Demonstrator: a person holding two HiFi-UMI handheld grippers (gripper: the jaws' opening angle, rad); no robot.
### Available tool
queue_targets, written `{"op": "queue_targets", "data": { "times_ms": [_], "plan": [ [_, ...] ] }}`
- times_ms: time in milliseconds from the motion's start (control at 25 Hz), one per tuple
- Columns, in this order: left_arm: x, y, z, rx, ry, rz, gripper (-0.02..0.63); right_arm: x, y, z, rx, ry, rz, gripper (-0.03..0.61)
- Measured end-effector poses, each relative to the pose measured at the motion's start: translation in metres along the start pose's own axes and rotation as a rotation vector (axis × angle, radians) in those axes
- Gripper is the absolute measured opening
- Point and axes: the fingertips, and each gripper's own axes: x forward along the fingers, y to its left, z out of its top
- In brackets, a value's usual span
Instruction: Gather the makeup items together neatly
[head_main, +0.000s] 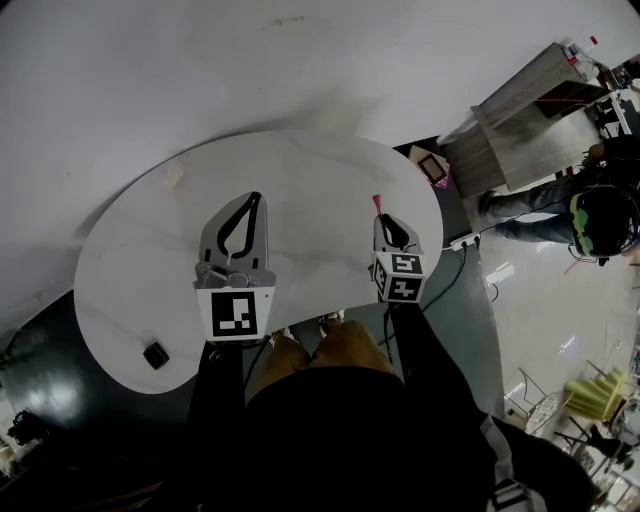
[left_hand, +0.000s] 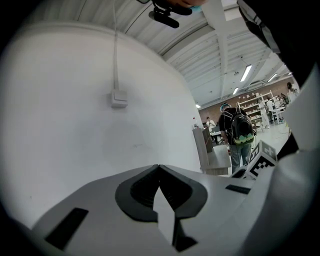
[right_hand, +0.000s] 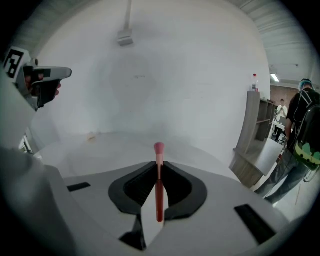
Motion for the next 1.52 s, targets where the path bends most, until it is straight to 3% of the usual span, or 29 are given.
{"op": "queue_targets", "data": {
  "times_ms": [440, 720, 1160, 1520],
  "plan": [
    [-0.051, 0.048, 0.002, -0.002, -0.013, 0.115, 0.015, -0.038, 0.099, 0.124, -0.056, -0.270, 0.152, 0.064],
    [-0.092, 0.085, 0.003, -0.015, -0.021, 0.208, 0.015, -0.059, 0.171, 0.165, -0.059, -0.363, 0.281, 0.064],
    [-0.148, 0.120, -0.016, -0.006, -0.007, 0.274, 0.015, -0.053, 0.259, 0.143, -0.100, -0.296, 0.386, 0.064],
    [-0.190, 0.151, -0.043, -0.021, 0.022, 0.310, 0.015, -0.028, 0.343, 0.095, -0.112, -0.169, 0.461, 0.064]
  ]
}}
